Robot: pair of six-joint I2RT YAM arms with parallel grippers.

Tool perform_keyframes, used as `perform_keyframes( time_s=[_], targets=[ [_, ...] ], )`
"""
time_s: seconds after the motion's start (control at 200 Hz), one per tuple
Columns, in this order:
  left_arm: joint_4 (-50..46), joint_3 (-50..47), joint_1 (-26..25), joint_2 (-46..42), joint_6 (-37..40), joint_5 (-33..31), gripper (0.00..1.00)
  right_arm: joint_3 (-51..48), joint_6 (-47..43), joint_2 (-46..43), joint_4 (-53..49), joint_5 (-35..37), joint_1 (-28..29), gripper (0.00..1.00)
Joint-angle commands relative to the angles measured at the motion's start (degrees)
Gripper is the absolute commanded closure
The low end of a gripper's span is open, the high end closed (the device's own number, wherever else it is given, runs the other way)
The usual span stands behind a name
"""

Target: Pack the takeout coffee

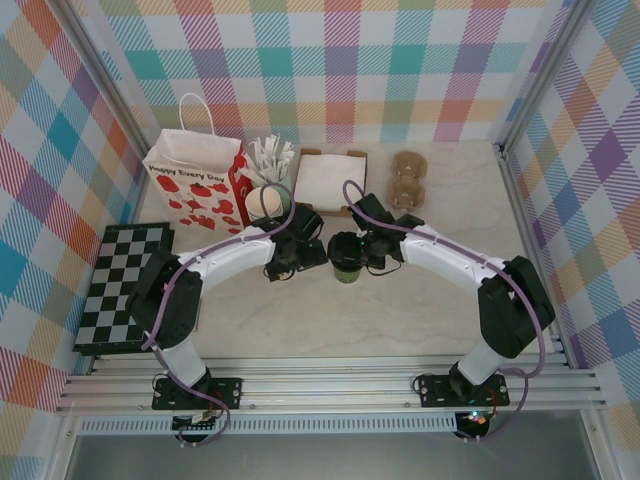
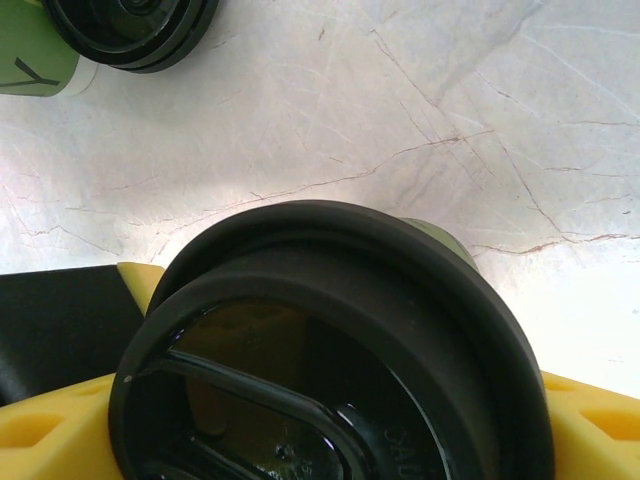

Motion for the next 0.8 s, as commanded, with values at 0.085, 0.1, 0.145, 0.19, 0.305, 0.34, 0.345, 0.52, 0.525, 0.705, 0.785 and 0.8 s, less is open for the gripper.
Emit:
perform_keyframes(
  time_s=[0.085, 0.1, 0.145, 0.19, 0.305, 0.34, 0.345, 0.52, 0.525, 0.705, 0.785, 0.8],
  targets=[
    [0.2, -1.8, -0.4, -4.4, -1.0, -3.2, 0.00, -2.4, -2.0, 0.7, -4.7, 1.1, 0.2, 0.18],
    [0.6, -2.0, -0.4, -4.9, -1.0, -3.3, 0.00, -2.2, -2.2, 0.4, -4.8, 1.1, 0.1, 0.18],
    [1.8, -2.9, -0.4, -6.5, -1.0, -3.7, 0.00, -1.9, -2.6, -0.6, -4.7, 0.8, -0.1, 0.18],
    [3.4, -4.1, -0.4, -8.4, -1.1, -4.4, 0.00, -1.5, -3.0, -1.4, -4.5, 0.5, -0.4, 0.18],
    [5.8, -6.8, -0.4, -12.2, -1.6, -7.3, 0.00, -1.8, -4.3, -3.1, -3.0, 0.3, -1.6, 0.18],
    [6.8, -7.5, -0.4, -13.3, -1.6, -7.6, 0.00, -1.9, -4.6, -3.4, -2.6, 0.2, -2.3, 0.19],
    [6.9, -7.7, -0.4, -13.5, -1.6, -7.7, 0.00, -1.9, -4.7, -3.5, -2.6, 0.3, -2.4, 0.19],
    [10.1, -10.6, -0.4, -17.9, -1.8, -10.3, 0.00, -2.0, -6.5, -5.6, -2.4, -1.1, -7.6, 0.19],
    [10.1, -10.6, -0.4, -18.1, -1.8, -10.4, 0.00, -2.0, -6.6, -5.7, -2.4, -1.1, -7.7, 0.19],
    [8.5, -11.1, -0.2, -20.8, -4.4, -16.6, 0.00, -1.7, -10.7, -6.3, -1.5, -1.6, -15.9, 0.19],
    [6.2, -11.2, -0.2, -21.8, -7.6, -20.3, 0.00, 0.0, -13.4, -5.2, -1.7, -0.7, -18.8, 0.19],
    [5.8, -11.4, -0.2, -22.0, -8.2, -20.9, 0.00, 0.4, -13.7, -4.9, -1.7, -0.9, -19.4, 0.19]
  ],
)
